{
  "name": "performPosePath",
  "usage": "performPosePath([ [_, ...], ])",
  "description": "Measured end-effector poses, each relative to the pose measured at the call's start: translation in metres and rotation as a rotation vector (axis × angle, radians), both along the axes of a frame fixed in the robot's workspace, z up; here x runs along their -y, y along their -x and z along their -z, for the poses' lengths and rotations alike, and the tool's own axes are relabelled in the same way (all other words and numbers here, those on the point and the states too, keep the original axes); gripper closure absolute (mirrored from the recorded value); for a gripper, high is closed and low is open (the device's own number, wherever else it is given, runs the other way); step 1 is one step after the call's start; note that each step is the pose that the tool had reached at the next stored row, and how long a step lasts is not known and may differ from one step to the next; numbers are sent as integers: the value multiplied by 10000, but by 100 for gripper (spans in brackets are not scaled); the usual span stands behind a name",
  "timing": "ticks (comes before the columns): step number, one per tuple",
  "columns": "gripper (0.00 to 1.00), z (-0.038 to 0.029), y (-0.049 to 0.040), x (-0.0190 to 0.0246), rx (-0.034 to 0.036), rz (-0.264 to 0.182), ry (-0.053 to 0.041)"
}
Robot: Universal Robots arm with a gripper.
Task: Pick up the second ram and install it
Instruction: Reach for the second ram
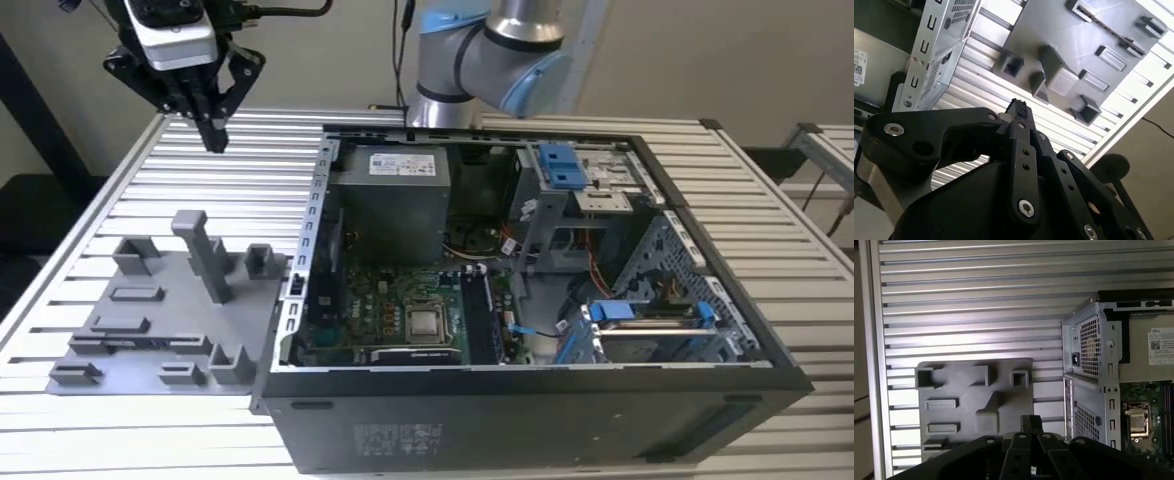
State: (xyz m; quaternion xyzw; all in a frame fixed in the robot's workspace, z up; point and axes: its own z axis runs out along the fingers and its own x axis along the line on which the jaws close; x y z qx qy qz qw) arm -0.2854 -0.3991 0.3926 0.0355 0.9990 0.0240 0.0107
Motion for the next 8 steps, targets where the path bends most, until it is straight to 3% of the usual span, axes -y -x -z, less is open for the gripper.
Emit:
performPosePath([
  [8, 89, 0, 155, 0, 0, -9, 8],
])
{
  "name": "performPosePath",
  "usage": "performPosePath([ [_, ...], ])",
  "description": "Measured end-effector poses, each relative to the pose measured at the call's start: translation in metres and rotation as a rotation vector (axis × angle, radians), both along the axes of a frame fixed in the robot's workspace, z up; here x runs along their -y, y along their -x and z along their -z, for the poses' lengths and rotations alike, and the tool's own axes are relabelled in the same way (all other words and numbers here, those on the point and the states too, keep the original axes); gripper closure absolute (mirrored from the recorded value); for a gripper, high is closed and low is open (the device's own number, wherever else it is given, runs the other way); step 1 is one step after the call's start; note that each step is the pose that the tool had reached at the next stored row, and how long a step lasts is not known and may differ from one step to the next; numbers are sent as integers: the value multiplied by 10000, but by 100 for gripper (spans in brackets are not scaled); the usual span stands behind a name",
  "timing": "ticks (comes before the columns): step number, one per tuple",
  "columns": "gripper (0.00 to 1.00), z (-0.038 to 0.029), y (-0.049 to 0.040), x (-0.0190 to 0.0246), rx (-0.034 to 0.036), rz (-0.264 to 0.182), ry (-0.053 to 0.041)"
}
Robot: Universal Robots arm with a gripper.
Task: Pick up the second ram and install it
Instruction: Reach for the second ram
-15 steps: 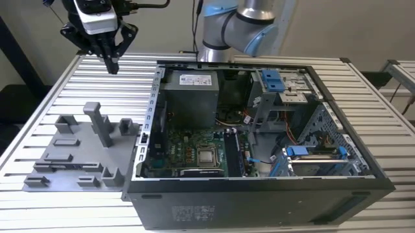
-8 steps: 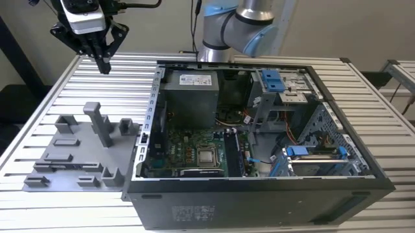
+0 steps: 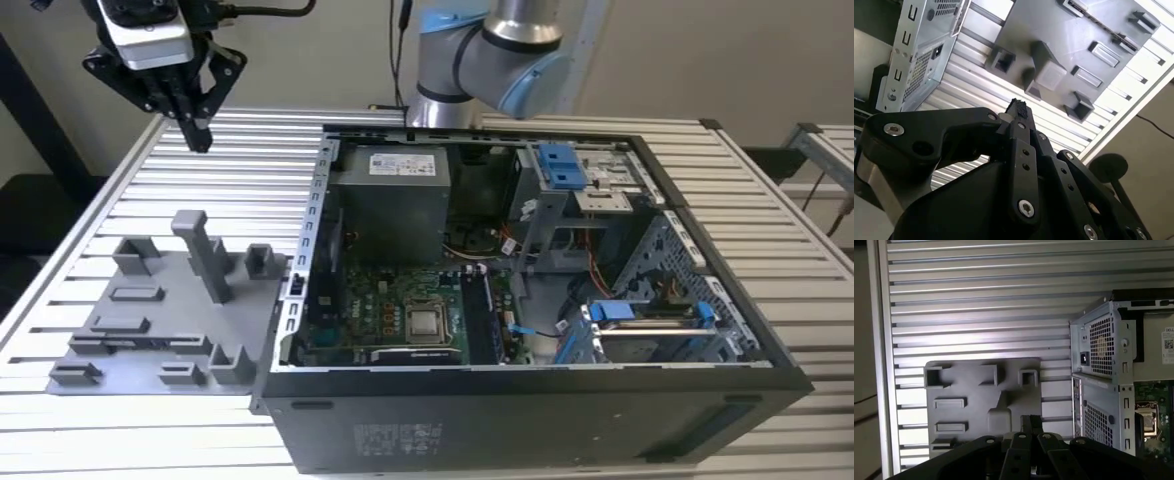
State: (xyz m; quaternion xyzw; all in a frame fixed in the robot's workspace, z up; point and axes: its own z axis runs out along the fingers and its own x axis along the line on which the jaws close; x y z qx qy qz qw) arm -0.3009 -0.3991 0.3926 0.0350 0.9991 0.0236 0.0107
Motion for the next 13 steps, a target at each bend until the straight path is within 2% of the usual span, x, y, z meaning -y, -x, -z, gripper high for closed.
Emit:
performPosePath([
  [13, 89, 0, 264, 0, 0, -8, 5],
])
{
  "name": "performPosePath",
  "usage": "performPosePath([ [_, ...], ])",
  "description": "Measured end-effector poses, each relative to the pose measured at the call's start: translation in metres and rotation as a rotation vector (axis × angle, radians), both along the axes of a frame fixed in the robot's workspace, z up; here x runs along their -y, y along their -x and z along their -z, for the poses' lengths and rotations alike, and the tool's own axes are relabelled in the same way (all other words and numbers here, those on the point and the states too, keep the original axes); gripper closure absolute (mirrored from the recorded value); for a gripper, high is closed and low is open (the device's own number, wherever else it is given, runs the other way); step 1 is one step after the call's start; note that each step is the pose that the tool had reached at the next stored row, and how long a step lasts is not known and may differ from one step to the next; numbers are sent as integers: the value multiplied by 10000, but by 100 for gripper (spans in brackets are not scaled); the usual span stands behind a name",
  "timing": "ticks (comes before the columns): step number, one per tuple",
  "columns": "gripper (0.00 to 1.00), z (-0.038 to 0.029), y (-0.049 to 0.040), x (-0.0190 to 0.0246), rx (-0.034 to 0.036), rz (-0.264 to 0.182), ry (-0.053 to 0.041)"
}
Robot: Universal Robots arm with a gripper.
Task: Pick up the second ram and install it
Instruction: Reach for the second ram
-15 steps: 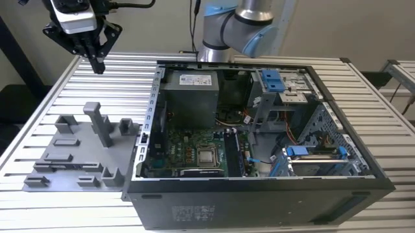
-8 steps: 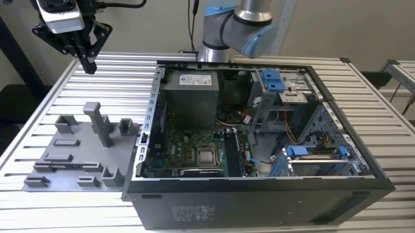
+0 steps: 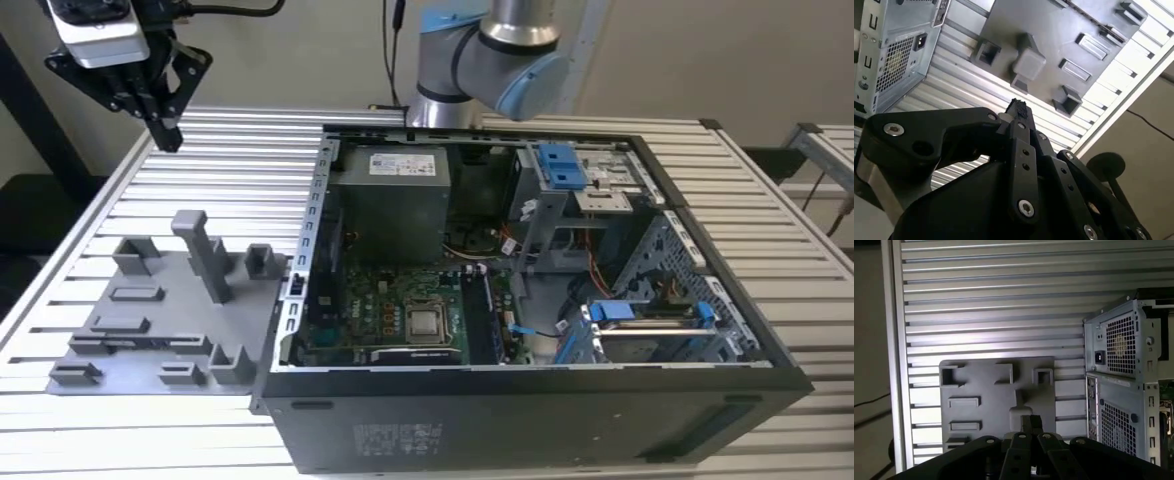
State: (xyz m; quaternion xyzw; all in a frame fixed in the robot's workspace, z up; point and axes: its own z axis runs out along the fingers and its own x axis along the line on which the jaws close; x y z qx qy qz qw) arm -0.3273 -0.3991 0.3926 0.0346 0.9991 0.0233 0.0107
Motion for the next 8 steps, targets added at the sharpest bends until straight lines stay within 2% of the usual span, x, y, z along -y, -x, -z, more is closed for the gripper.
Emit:
performPosePath([
  [8, 89, 0, 144, 0, 1, -6, 7],
])
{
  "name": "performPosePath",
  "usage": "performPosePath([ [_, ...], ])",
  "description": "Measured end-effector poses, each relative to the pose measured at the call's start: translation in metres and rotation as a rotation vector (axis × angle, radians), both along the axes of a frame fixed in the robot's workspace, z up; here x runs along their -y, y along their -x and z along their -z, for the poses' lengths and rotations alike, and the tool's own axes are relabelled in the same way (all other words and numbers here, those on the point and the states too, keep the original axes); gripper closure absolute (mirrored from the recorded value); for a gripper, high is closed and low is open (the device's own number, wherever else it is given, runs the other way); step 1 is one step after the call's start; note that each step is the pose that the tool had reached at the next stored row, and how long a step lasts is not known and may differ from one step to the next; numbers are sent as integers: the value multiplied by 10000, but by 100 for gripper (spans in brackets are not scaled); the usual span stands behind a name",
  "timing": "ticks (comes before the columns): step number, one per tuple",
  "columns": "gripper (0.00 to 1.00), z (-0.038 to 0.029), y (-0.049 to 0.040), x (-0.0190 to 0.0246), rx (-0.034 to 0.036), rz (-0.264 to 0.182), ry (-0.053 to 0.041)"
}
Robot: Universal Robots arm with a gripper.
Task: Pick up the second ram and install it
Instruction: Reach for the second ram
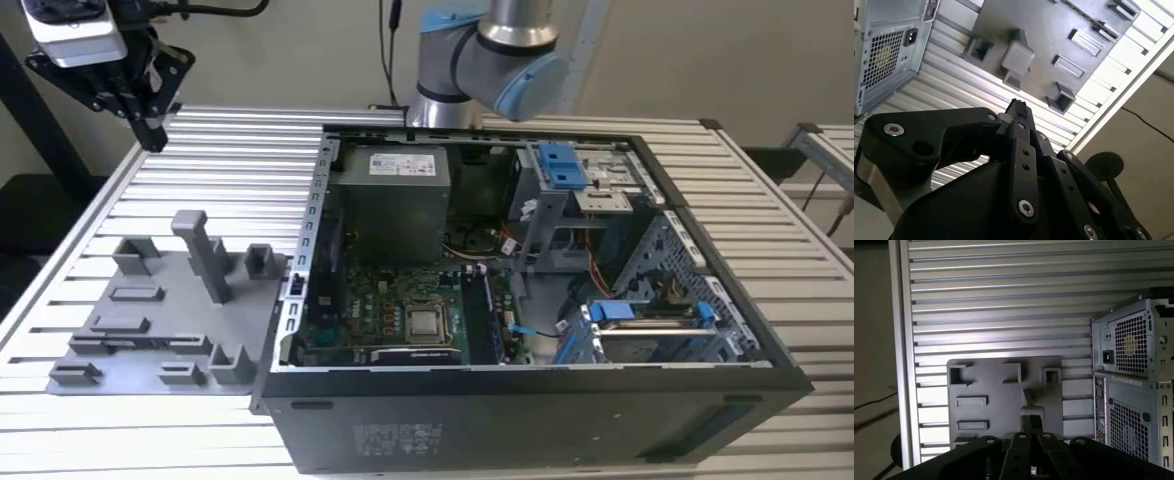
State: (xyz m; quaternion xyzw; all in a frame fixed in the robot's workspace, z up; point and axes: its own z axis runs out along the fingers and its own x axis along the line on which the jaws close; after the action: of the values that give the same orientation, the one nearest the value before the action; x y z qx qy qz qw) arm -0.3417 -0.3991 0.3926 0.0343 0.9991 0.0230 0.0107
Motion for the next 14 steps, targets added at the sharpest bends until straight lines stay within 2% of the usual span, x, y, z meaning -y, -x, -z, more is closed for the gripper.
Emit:
performPosePath([
  [8, 89, 0, 158, 0, 0, -4, 3],
  [14, 89, 0, 175, 0, 0, -6, 3],
])
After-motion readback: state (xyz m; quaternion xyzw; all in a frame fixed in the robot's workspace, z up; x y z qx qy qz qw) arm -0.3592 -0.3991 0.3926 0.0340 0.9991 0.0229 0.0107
